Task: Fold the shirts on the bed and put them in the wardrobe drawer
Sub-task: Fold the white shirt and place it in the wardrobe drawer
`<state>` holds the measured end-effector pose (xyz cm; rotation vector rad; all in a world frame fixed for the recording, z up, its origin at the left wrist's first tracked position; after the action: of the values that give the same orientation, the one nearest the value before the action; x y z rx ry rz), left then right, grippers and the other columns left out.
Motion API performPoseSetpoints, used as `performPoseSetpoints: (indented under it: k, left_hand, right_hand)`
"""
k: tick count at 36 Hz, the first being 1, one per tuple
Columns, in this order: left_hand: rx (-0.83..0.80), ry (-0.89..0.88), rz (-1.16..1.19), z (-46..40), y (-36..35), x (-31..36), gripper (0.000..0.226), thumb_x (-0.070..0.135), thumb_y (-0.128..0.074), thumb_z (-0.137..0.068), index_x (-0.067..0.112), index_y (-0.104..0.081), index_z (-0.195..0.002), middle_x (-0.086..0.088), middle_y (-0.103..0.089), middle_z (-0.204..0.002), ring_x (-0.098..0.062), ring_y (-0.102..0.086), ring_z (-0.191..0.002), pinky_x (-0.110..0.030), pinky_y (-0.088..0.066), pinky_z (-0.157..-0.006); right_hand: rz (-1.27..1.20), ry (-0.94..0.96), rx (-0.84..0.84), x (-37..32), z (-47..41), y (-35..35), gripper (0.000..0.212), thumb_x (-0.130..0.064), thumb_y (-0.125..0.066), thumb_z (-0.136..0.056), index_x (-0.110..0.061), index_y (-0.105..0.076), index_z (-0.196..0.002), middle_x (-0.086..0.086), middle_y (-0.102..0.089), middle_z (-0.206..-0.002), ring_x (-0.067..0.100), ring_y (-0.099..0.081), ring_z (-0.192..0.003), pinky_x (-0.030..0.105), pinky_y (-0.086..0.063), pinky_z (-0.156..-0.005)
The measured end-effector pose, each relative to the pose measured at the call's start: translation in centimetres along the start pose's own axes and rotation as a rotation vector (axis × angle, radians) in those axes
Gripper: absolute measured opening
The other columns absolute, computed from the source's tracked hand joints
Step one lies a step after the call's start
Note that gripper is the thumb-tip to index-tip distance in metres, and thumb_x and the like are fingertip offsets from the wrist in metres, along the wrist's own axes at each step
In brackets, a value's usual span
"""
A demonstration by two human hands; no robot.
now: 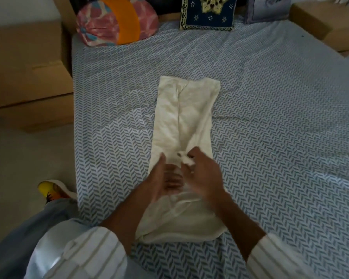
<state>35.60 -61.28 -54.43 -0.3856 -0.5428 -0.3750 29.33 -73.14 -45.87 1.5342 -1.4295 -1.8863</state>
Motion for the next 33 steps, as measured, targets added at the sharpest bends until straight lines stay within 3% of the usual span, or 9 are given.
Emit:
performPoseSetpoints:
  k: [3,6,10,16,19,23,27,30,33]
  left_hand:
    - [-0.031,0.017,0.008,0.2,1.5,0.5,0.077,0.077,-0.035,-0.092,0.011,-0.073,-0.100,-0.013,-0.076,-0.089,-0.030,-0.071,-0.084,-0.040,-0.056,-0.073]
    - [0.014,-0.013,-0.070,0.0,2.2,0.2,0.041,0.045,-0.054,-0.099,0.009,-0.070,-0.087,-0.009,-0.070,-0.079,-0.020,-0.067,-0.071,-0.031,-0.055,-0.068]
    - [0.182,-0.108,-0.264,-0.7,3.9,0.0,0.011,0.013,-0.071,-0.090,0.005,-0.068,-0.097,-0.013,-0.075,-0.086,-0.029,-0.072,-0.080,-0.042,-0.062,-0.074]
    - [0.301,-0.085,-0.752,0.1,3.9,1.3,0.039,0.026,-0.070,-0.070,0.018,-0.059,-0.107,-0.009,-0.066,-0.105,-0.028,-0.068,-0.090,-0.043,-0.063,-0.069]
    - [0.506,-0.254,-1.189,0.3,3.0,4.3,0.051,0.041,-0.065,-0.072,0.021,-0.053,-0.117,-0.005,-0.062,-0.112,-0.030,-0.061,-0.107,-0.035,-0.050,-0.082]
    - [0.443,-0.543,-1.097,-1.8,0.6,7.4,0.041,0.037,-0.066,-0.084,0.018,-0.061,-0.120,-0.001,-0.065,-0.116,-0.021,-0.061,-0.107,-0.032,-0.048,-0.090]
    - [0.309,-0.436,-0.895,-5.1,0.1,8.1,0.035,0.039,-0.075,-0.082,0.020,-0.064,-0.109,0.003,-0.070,-0.098,-0.018,-0.067,-0.094,-0.026,-0.051,-0.078]
    - [0.270,-0.377,-0.804,-6.7,0.5,8.4,0.032,0.041,-0.082,-0.076,0.020,-0.066,-0.094,0.002,-0.070,-0.090,-0.019,-0.068,-0.088,-0.030,-0.055,-0.080]
    - [0.221,-0.341,-0.822,-7.6,0.4,8.4,0.034,0.041,-0.086,-0.071,0.016,-0.062,-0.072,-0.001,-0.069,-0.074,-0.019,-0.068,-0.072,-0.031,-0.053,-0.069]
  right_hand:
    - [0.122,0.174,-0.182,-1.8,1.5,-3.9,0.036,-0.046,-0.043,-0.088,-0.025,-0.049,-0.116,-0.003,-0.064,-0.105,0.024,-0.064,-0.093,0.038,-0.050,-0.067]
    - [0.095,0.253,-0.359,-1.2,2.8,-6.6,0.049,-0.045,-0.060,-0.087,-0.023,-0.047,-0.129,-0.001,-0.062,-0.120,0.025,-0.061,-0.103,0.039,-0.050,-0.077]
    - [0.187,0.268,-0.270,1.2,4.6,-6.2,0.064,-0.060,-0.059,-0.077,-0.025,-0.049,-0.130,-0.007,-0.053,-0.129,0.021,-0.052,-0.113,0.041,-0.044,-0.089]
    - [0.364,0.097,-0.438,6.8,6.8,-4.7,0.075,-0.031,-0.062,-0.070,-0.030,-0.038,-0.141,-0.001,-0.047,-0.132,0.027,-0.051,-0.119,0.044,-0.046,-0.091]
    - [0.336,0.121,-0.589,7.5,6.9,-4.2,0.066,-0.049,-0.055,-0.071,-0.038,-0.042,-0.136,-0.010,-0.050,-0.124,0.020,-0.052,-0.115,0.037,-0.048,-0.089]
    - [0.007,-0.018,-0.470,7.3,2.5,-2.2,0.056,-0.066,-0.054,-0.075,-0.030,-0.064,-0.117,-0.012,-0.062,-0.102,0.013,-0.062,-0.094,0.034,-0.051,-0.087]
    - [-0.189,-0.227,-0.258,7.4,-7.0,-1.3,0.030,-0.047,-0.063,-0.087,-0.020,-0.072,-0.095,-0.003,-0.071,-0.090,0.013,-0.064,-0.084,0.030,-0.049,-0.082]
    - [-0.415,-0.444,-0.183,10.6,-15.0,-3.5,0.025,-0.034,-0.069,-0.080,-0.019,-0.061,-0.061,0.001,-0.062,-0.064,0.022,-0.060,-0.064,0.030,-0.044,-0.059]
    - [-0.650,-0.659,-0.091,13.5,-21.3,-5.1,0.023,-0.021,-0.073,-0.081,-0.015,-0.057,-0.066,0.011,-0.056,-0.070,0.023,-0.053,-0.059,0.026,-0.037,-0.045]
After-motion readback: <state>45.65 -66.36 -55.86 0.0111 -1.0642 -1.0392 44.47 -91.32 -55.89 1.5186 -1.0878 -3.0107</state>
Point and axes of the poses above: each hand's wrist, its own z-axis away from the middle knuckle, its own y-axis out of the back of the hand, x = y × z, the point moved 6 cm from there along -z, towards the middle knuckle
